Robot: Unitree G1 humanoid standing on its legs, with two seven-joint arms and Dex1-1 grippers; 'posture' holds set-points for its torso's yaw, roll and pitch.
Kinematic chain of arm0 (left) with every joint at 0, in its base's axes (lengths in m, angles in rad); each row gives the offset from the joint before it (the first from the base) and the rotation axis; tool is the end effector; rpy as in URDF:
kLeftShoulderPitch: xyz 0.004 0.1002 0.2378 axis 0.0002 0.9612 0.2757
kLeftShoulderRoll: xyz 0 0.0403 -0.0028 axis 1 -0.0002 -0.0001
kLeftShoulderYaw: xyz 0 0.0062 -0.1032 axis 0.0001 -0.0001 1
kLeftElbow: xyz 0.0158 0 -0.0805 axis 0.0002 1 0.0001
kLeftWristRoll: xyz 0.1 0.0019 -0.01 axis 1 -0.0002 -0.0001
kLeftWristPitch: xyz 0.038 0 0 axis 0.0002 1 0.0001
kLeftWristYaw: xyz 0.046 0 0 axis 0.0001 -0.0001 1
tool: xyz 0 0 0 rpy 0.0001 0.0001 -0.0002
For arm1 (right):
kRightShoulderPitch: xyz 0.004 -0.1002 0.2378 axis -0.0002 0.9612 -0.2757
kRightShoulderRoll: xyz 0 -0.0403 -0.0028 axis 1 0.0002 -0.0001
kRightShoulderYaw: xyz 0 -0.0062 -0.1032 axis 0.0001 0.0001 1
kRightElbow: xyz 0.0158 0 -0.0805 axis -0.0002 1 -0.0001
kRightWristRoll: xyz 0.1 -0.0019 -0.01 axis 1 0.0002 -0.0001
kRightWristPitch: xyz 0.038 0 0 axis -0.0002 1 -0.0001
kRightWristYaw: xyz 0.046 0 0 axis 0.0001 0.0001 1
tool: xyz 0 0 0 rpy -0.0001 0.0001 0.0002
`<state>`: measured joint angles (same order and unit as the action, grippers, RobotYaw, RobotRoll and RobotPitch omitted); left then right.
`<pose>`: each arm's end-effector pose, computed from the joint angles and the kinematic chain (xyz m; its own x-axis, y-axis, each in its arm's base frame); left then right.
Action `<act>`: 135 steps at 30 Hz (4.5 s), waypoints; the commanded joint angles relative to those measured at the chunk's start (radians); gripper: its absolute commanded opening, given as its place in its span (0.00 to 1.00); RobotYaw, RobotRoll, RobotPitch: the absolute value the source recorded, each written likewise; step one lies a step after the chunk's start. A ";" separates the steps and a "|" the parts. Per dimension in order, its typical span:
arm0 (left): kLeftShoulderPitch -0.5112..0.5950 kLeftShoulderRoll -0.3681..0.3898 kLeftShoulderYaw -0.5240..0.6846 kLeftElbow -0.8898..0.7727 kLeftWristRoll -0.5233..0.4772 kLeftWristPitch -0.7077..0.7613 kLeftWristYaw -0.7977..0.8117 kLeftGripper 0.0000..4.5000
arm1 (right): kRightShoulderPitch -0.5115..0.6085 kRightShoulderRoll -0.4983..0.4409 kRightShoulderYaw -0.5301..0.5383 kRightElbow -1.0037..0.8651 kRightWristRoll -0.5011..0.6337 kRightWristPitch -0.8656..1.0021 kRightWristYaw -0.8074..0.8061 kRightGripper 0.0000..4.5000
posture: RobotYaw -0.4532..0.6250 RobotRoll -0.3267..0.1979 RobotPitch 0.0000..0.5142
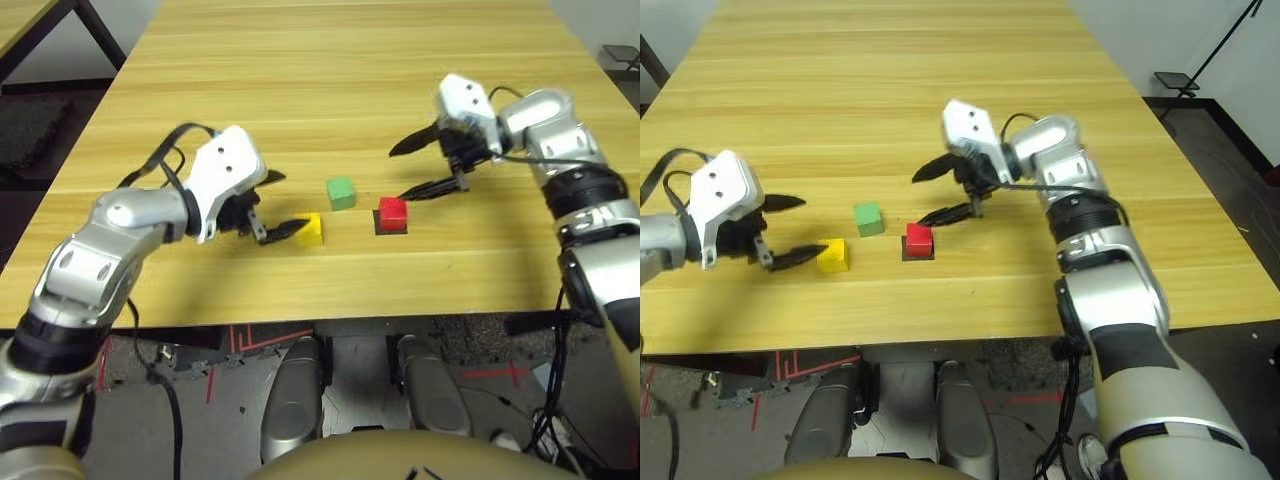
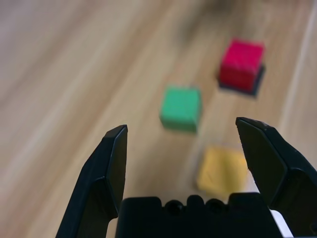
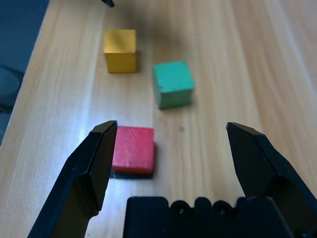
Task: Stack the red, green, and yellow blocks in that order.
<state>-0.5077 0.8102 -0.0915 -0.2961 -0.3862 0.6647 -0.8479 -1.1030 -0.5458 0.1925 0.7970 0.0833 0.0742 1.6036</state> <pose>0.2532 0.2164 0.2148 0.5842 -0.7331 -0.3482 0.8077 0.4828 0.3385 0.3598 -0.2108 0.2370 0.0908 0.8743 -0.4768 -0.9771 -0.0144 -0.2123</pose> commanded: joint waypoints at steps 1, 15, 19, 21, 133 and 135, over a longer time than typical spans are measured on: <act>-0.064 -0.057 -0.081 0.103 0.042 -0.025 -0.036 1.00 | 0.016 -0.035 -0.024 -0.053 0.015 0.042 -0.006 0.99 | 0.81 0.45 0.22; -0.265 -0.218 -0.253 0.493 0.225 -0.210 -0.181 1.00 | 0.199 -0.114 -0.072 -0.363 0.083 0.254 -0.102 0.99 | 0.70 0.51 0.21; -0.283 -0.249 -0.264 0.586 0.270 -0.261 -0.196 1.00 | 0.227 -0.130 -0.077 -0.420 0.103 0.296 -0.126 0.99 | 0.68 0.51 0.21; -0.287 -0.261 -0.266 0.625 0.292 -0.280 -0.201 1.00 | 0.234 -0.136 -0.076 -0.437 0.112 0.308 -0.135 0.99 | 0.68 0.51 0.21; -0.133 -0.069 -0.157 0.036 0.160 0.223 -0.309 1.00 | 0.359 -0.196 -0.060 -0.424 0.180 0.245 -0.136 1.00 | 0.70 0.55 0.22; -0.099 -0.056 -0.150 0.032 0.157 0.212 -0.291 1.00 | 0.350 -0.190 -0.056 -0.414 0.177 0.241 -0.132 1.00 | 0.70 0.54 0.22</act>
<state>-0.6192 0.7513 -0.2465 -0.2444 -0.2140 0.8765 -1.1504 -0.7442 -0.7369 0.1256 0.3738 0.2687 0.3262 1.4631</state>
